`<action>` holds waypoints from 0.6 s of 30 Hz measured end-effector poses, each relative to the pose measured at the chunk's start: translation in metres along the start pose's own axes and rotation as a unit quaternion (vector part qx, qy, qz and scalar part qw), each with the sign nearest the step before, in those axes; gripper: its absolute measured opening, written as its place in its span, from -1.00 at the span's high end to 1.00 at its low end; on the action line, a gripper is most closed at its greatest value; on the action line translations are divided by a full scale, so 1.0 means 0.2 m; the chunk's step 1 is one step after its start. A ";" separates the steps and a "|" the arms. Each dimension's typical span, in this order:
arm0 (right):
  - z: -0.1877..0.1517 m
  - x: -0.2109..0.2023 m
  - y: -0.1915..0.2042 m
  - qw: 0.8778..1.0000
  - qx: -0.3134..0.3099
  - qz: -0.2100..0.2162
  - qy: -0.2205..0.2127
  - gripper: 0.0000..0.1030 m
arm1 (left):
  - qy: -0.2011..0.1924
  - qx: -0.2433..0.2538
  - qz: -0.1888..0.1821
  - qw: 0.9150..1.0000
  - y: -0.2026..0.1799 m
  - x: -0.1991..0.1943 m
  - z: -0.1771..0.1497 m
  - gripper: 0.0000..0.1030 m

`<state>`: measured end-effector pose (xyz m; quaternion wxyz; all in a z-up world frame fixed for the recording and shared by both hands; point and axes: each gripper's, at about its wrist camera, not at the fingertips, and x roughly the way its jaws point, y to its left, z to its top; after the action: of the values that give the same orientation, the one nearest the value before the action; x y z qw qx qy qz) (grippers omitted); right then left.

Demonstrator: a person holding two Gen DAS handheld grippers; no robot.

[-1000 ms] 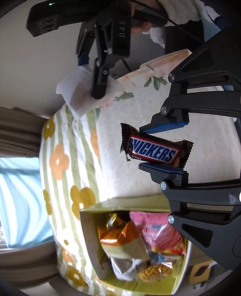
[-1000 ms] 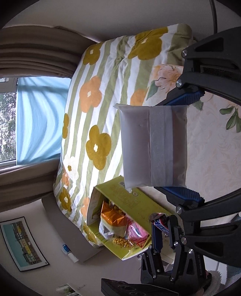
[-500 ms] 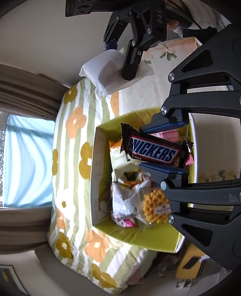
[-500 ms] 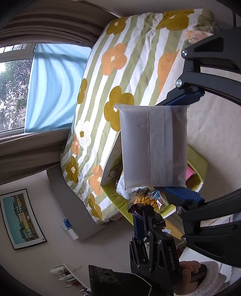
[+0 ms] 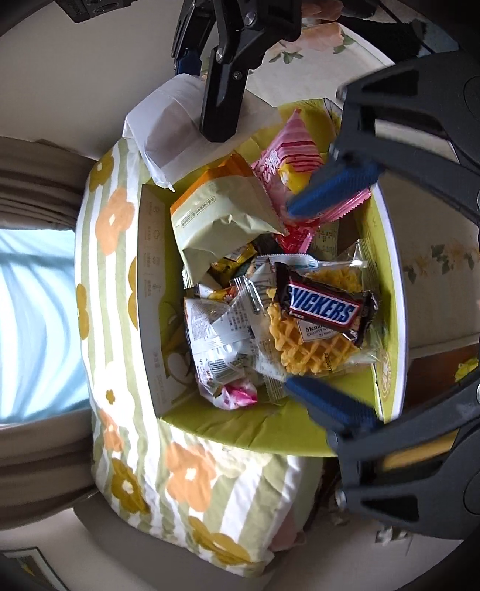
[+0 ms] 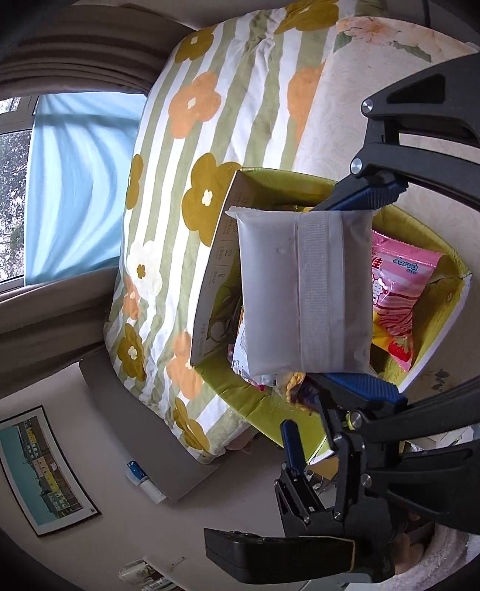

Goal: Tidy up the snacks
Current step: 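Open left tool to drop Snickers while right tool drops tissue packet into box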

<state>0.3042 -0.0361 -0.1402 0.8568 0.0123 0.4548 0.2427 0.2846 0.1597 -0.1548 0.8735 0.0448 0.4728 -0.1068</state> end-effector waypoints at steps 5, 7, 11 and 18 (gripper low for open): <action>0.01 0.02 0.02 1.000 0.000 -0.010 0.013 -0.35 | -0.011 -0.030 -0.020 0.999 0.07 -0.03 -0.01 -0.97; 0.02 0.03 0.03 1.000 -0.001 -0.007 0.014 -0.35 | -0.009 -0.031 -0.015 0.999 0.09 -0.03 -0.01 -0.97; 0.07 0.06 0.07 1.000 -0.013 -0.002 0.018 -0.36 | 0.001 -0.034 -0.014 0.999 0.09 -0.03 -0.03 -0.97; 0.19 0.16 0.15 0.999 -0.034 0.014 0.010 -0.74 | 0.007 -0.034 0.002 0.999 0.11 -0.02 -0.04 -0.97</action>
<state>0.3367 0.0113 -0.1355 0.8484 -0.0130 0.4547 0.2707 0.2813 0.1828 -0.1554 0.8713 0.0169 0.4826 -0.0881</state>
